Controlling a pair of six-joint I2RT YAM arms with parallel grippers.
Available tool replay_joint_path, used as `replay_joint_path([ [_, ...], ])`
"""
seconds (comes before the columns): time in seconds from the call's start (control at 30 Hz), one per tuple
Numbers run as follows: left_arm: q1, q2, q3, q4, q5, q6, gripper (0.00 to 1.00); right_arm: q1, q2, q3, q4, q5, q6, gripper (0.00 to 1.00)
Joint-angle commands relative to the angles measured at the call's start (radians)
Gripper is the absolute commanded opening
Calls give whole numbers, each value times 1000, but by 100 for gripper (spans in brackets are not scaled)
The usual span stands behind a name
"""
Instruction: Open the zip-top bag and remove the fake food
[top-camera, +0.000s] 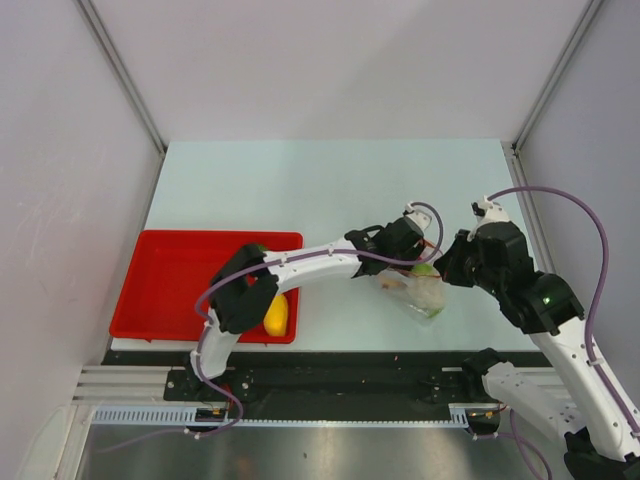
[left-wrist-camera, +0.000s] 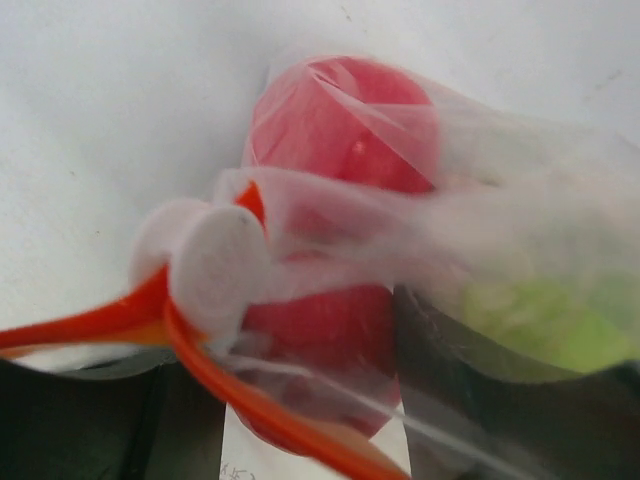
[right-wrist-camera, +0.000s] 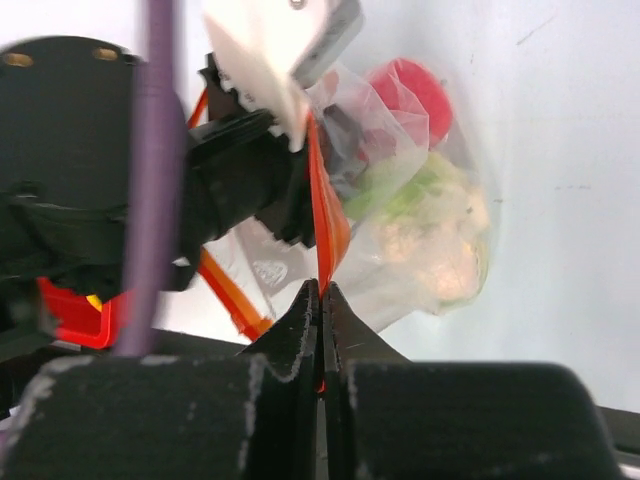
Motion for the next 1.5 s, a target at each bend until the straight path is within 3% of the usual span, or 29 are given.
replay_joint_path([
  [0.0,22,-144,32,-82,130,3,20,-5,10,53,45,26,-62,0],
  [0.07,24,-170,58,-103,179,-6,13,-5,14,54,58,21,-65,0],
  [0.37,39,-182,258,-209,349,-93,0,-5,13,5,108,-11,-84,0],
  [0.53,54,-228,259,-145,438,-179,0,-5,8,-4,107,-17,-88,0],
  [0.73,77,-404,198,-76,391,-164,0,-5,-2,-25,92,7,-87,0],
  [1.0,172,-756,-136,-10,260,-130,0,-7,-13,-85,119,3,-91,0],
  [1.13,318,-972,-395,-112,169,-188,0,-8,-13,-85,151,6,-98,0],
  [1.27,444,-1087,-578,-234,58,-273,0,-8,-12,-85,173,1,-98,0],
  [1.4,643,-1146,-711,-353,91,-406,0,-12,-9,-87,187,-2,-98,0],
  [1.47,679,-1162,-791,-372,113,-489,0,-12,-7,-85,188,-5,-96,0],
])
